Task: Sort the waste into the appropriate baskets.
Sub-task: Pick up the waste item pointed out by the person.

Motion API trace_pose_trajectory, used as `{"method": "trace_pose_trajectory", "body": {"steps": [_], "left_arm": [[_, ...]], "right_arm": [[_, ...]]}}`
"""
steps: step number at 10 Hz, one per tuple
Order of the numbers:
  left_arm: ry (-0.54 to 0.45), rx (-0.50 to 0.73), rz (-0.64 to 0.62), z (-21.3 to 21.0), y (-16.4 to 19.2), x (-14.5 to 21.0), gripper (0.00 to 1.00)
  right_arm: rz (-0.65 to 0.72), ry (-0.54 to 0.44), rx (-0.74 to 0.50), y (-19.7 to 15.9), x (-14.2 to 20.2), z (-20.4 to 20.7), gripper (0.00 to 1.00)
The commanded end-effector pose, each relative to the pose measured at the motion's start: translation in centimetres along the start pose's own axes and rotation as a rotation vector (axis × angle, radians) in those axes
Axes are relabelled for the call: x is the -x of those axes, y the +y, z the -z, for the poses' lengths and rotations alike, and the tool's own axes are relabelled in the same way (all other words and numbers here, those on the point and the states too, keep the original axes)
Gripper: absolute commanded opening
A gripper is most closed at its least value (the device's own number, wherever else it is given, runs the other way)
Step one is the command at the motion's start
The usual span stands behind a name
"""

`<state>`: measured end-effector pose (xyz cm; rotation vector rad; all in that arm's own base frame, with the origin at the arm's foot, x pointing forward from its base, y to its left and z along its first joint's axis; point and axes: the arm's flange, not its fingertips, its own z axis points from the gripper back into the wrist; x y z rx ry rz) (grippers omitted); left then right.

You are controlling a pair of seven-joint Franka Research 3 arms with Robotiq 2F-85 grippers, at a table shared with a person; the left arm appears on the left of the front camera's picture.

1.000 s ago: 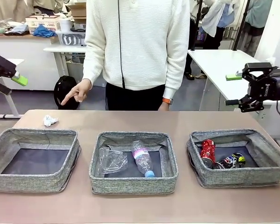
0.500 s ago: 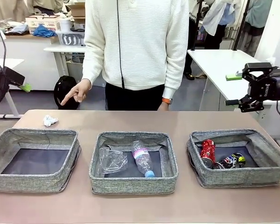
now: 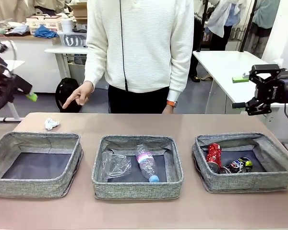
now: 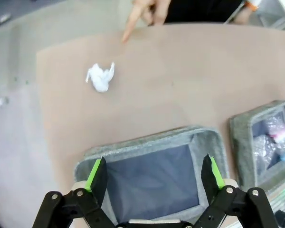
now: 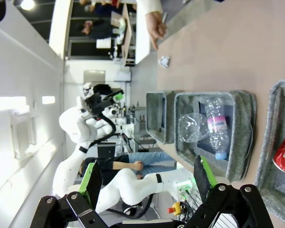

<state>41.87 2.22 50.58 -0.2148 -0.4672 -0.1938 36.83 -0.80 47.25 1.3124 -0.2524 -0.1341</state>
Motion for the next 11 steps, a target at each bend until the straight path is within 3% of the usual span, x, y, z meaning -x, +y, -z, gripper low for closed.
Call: {"method": "trace_pose_trajectory", "body": {"steps": [1, 4, 5, 9, 11], "left_arm": [[0.138, -0.109, -0.061, 2.0, -1.2, -3.0, 1.0], [0.177, -0.25, -0.135, 8.9, 0.0, -6.8, 1.0], [0.122, -0.314, -0.165, 10.7, 0.9, -7.4, 1.0], [0.186, -0.233, -0.173, 18.7, 4.5, -7.6, 1.0], [0.153, -0.225, -0.176, 20.4, 5.9, -7.8, 1.0]], "right_arm": [[0.016, -0.014, -0.014, 0.5, -0.3, 0.3, 1.0], [0.016, -0.014, -0.014, 0.5, -0.3, 0.3, 1.0], [0.016, -0.014, -0.014, 0.5, -0.3, 0.3, 1.0], [0.016, -0.014, -0.014, 0.5, -0.3, 0.3, 1.0], [0.016, -0.014, -0.014, 0.5, -0.3, 0.3, 1.0]]}}
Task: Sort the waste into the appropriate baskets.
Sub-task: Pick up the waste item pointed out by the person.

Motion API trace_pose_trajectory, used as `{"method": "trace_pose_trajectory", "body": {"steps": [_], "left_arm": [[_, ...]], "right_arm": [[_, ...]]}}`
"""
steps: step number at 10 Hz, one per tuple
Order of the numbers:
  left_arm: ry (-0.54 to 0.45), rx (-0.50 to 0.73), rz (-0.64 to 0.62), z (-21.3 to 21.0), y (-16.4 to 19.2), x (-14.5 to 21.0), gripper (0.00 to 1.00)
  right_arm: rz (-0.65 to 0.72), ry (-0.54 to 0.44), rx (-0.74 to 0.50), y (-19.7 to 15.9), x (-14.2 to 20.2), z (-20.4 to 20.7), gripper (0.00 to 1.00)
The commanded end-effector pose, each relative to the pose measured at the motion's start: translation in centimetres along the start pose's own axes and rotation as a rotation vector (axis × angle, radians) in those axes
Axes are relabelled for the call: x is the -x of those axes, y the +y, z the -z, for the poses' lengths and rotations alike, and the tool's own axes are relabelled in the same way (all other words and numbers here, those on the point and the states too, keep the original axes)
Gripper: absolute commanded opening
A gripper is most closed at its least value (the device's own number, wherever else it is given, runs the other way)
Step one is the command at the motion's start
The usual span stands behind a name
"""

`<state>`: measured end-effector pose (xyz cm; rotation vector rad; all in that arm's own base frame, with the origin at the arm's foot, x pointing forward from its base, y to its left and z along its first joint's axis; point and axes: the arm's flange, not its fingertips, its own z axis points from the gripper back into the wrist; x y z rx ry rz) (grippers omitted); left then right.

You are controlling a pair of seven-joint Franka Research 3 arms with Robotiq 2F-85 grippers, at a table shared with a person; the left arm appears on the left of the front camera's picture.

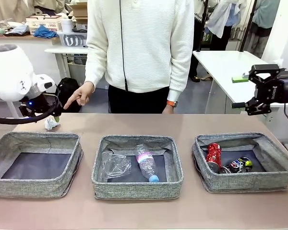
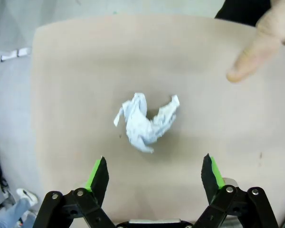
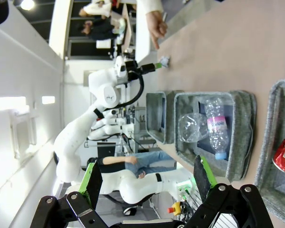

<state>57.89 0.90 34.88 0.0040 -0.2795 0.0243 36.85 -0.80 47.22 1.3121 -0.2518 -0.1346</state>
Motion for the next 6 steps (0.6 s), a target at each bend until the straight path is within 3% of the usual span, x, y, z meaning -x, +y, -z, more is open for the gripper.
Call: {"method": "trace_pose_trajectory", "body": {"steps": [1, 6], "left_arm": [[-0.047, 0.033, -0.003, 0.2, 1.1, -1.2, 1.0], [-0.014, 0.057, 0.029, 1.8, 1.3, -1.5, 1.0]], "right_arm": [[0.015, -0.014, -0.015, 0.5, -0.3, 0.3, 1.0], [0.015, -0.014, -0.015, 0.5, -0.3, 0.3, 1.0]]}}
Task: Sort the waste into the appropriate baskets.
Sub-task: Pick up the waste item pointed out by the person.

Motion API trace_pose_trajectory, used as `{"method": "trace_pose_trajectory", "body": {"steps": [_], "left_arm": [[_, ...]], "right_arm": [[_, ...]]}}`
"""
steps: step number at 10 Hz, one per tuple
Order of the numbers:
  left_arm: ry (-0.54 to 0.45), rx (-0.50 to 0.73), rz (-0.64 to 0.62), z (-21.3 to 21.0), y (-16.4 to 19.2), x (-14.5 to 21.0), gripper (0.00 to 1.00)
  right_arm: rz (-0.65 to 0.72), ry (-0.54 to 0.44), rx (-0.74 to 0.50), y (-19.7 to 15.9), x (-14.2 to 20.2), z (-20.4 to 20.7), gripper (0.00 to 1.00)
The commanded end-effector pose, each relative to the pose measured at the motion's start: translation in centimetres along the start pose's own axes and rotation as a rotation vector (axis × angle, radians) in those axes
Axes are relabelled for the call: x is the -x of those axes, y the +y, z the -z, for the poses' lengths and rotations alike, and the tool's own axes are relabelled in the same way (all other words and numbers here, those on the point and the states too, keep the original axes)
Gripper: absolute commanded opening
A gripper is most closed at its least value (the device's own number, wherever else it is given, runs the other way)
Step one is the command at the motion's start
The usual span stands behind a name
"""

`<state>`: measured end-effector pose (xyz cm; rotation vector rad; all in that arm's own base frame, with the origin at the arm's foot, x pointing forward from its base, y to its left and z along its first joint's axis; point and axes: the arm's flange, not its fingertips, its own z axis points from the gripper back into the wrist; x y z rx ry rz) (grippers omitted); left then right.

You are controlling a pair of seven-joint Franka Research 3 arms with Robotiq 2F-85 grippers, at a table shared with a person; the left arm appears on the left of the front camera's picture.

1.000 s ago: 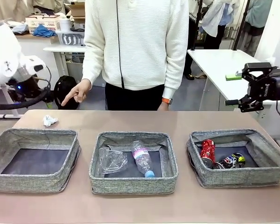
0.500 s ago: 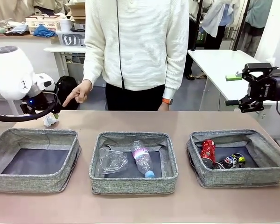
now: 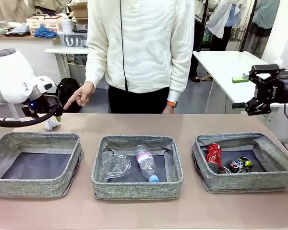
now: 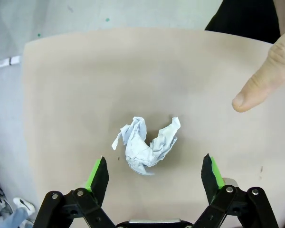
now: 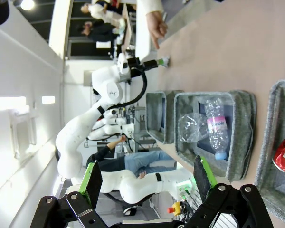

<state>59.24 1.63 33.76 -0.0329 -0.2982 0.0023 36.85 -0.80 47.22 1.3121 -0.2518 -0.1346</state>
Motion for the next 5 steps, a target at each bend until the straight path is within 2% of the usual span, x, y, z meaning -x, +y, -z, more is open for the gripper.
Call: {"method": "trace_pose_trajectory", "body": {"steps": [1, 3, 4, 5], "left_arm": [[0.009, 0.019, 0.011, 0.58, 0.7, -0.55, 1.0], [-0.023, 0.016, 0.017, 0.57, 0.7, -0.7, 1.0], [-0.036, 0.018, 0.018, 0.4, 0.77, -0.67, 0.42], [-0.039, 0.014, 0.019, 0.33, 0.78, -0.69, 0.42]], "right_arm": [[0.015, -0.014, -0.015, 0.51, -0.33, 0.25, 1.0], [0.015, -0.014, -0.015, 0.51, -0.33, 0.25, 1.0], [0.015, -0.014, -0.015, 0.51, -0.33, 0.25, 1.0], [0.015, -0.014, -0.015, 0.51, -0.33, 0.25, 1.0]]}}
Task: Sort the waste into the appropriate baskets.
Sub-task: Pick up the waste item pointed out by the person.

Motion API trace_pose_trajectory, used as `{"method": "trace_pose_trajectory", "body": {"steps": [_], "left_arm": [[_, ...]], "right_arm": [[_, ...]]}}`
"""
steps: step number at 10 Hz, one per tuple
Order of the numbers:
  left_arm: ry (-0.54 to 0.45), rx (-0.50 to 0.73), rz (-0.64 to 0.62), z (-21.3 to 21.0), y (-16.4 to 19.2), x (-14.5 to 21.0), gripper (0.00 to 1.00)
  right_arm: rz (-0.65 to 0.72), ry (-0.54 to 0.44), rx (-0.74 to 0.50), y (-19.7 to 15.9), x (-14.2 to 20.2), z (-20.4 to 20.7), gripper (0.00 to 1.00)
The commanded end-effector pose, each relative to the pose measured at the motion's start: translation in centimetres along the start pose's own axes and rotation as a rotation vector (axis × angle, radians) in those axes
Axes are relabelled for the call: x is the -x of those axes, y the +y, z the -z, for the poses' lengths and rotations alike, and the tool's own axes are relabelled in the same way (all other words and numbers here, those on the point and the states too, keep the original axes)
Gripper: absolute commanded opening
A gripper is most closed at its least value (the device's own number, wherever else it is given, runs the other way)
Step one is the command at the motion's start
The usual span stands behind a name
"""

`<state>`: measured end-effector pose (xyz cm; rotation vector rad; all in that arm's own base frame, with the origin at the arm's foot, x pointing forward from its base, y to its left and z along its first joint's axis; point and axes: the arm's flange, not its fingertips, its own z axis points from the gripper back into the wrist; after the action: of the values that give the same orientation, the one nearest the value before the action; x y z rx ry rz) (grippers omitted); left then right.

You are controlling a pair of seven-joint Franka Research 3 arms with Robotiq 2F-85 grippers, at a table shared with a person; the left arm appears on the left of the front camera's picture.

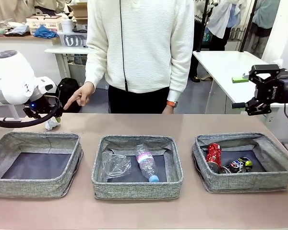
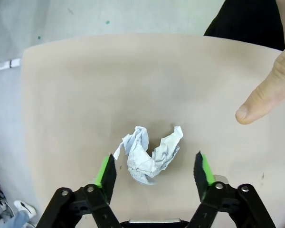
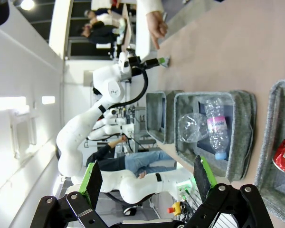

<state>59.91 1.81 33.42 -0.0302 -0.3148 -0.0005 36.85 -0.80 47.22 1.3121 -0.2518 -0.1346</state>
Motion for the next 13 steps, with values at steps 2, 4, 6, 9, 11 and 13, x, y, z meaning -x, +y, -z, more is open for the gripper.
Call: {"method": "trace_pose_trajectory", "body": {"steps": [2, 4, 6, 9, 11, 13], "left_arm": [[-0.031, 0.004, 0.023, -0.13, 0.59, -0.22, 0.37], [-0.037, 0.003, 0.026, -0.23, 0.65, -0.25, 0.0], [-0.03, 0.0, 0.019, -0.09, 0.72, -0.27, 0.0], [-0.026, -0.004, 0.017, -0.03, 0.62, -0.22, 0.0], [-0.021, -0.004, 0.013, 0.06, 0.58, -0.18, 0.0], [-0.018, -0.01, 0.006, 0.07, 0.57, -0.26, 0.0]], "right_arm": [[0.015, -0.014, -0.015, 0.51, -0.33, 0.25, 1.0], [0.015, -0.014, -0.015, 0.51, -0.33, 0.25, 1.0], [0.015, -0.014, -0.015, 0.51, -0.33, 0.25, 1.0], [0.015, -0.014, -0.015, 0.51, -0.33, 0.25, 1.0], [0.015, -0.014, -0.015, 0.51, -0.33, 0.25, 1.0], [0.015, -0.014, -0.015, 0.51, -0.33, 0.25, 1.0]]}}
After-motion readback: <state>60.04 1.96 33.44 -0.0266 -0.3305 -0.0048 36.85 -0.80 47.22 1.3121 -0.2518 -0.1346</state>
